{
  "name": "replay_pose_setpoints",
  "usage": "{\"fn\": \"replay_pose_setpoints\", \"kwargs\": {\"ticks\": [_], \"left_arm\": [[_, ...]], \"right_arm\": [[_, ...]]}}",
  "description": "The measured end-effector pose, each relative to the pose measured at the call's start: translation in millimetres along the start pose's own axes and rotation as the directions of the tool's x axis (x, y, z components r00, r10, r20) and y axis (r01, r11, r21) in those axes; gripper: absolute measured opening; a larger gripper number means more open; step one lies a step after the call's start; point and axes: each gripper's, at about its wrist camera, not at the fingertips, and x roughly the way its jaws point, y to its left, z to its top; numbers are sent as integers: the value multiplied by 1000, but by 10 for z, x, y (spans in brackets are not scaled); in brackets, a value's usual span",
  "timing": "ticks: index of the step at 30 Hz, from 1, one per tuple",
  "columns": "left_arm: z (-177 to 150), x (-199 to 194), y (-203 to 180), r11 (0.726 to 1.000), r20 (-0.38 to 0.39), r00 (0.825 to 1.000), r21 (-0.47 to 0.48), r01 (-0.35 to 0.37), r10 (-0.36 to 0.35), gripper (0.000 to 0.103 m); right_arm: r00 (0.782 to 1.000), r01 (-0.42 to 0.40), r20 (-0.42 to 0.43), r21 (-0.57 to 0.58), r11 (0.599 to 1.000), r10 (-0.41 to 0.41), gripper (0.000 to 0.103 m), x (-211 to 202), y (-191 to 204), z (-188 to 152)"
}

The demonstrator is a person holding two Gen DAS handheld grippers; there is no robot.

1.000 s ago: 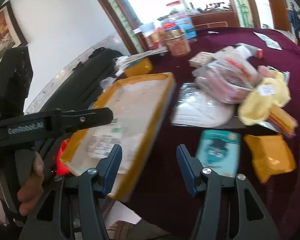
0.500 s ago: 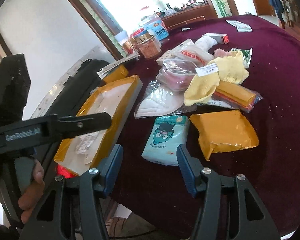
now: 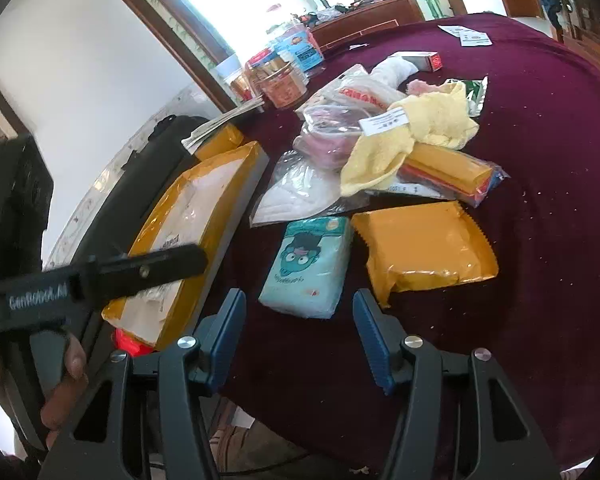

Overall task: Organize soft objects
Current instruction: 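Move the right gripper to the orange padded packet while the left gripper approaches the teal tissue pack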

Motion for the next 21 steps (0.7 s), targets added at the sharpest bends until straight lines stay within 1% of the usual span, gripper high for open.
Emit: {"fn": "replay_pose_setpoints", "kwargs": {"ticks": [5,7,9,11,12,15,18,20,21], "left_arm": [[-25,43,17,1000,-8,1000,5,4,-4,73],[-22,59,37,1000,-13,1000,-3,9,-9,73],[-17,66,45,1000,-12,1000,-5,18,-18,73],[-19,73,49,1000,-7,1000,-11,26,-26,73],[-24,83,45,1000,-8,1000,-10,29,-29,73],[-31,97,31,1000,-14,999,0,31,-31,73],[-29,81,26,1000,-2,1000,3,31,-31,73],[-30,81,23,999,-1,999,2,37,-36,73],[-31,83,19,999,-3,999,4,40,-40,73]], "right_arm": [[1000,23,10,8,1000,-23,56,-20,-73,33],[998,54,25,-14,998,-54,56,-57,-75,61],[994,97,61,-49,994,-94,56,-132,-58,95],[989,124,86,-72,990,-118,60,-185,-64,119],[986,141,97,-68,988,-134,61,-209,-94,131],[989,130,77,-19,991,-129,62,-223,-214,151],[982,177,63,32,984,-179,62,-201,-301,176],[975,215,39,68,974,-217,62,-161,-341,189],[971,234,25,105,967,-238,62,-141,-374,197]]}}
